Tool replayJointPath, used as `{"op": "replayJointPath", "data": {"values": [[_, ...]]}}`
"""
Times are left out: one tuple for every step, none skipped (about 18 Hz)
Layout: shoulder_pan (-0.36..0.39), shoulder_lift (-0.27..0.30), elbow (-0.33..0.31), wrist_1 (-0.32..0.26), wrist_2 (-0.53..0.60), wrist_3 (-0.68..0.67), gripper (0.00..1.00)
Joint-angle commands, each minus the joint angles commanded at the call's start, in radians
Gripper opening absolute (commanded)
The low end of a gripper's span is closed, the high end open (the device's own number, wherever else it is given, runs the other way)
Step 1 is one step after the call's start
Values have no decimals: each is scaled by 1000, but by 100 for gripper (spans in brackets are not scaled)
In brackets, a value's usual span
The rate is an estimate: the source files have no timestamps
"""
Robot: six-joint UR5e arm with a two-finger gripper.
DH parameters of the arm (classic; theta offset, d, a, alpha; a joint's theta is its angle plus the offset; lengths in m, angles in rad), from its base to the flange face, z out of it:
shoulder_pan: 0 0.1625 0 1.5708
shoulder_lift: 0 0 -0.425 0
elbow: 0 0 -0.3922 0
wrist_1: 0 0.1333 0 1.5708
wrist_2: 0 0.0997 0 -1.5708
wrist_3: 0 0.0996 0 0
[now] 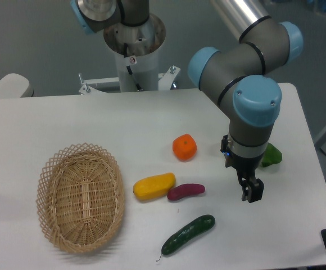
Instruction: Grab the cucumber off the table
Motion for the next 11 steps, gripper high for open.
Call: {"op": "replayJointPath", "data": {"values": [[-2,2,-12,2,-5,0,99],[-3,2,-11,3,-2,-6,99],[-3,0,-5,2,0,-9,99],[-5,0,-6,3,0,-14,99],[-8,-3,-8,3,0,-14,99],[-11,-6,-9,3,2,-17,99],[-14,-8,-11,5,0,-26,99],[-21,-11,-12,8,2,-52,99],[-29,-14,-12,9,0,-80,99],[-32,-17,-14,9,-2,-103,99],[-46,-24,-12,11,-2,-129,99]]}}
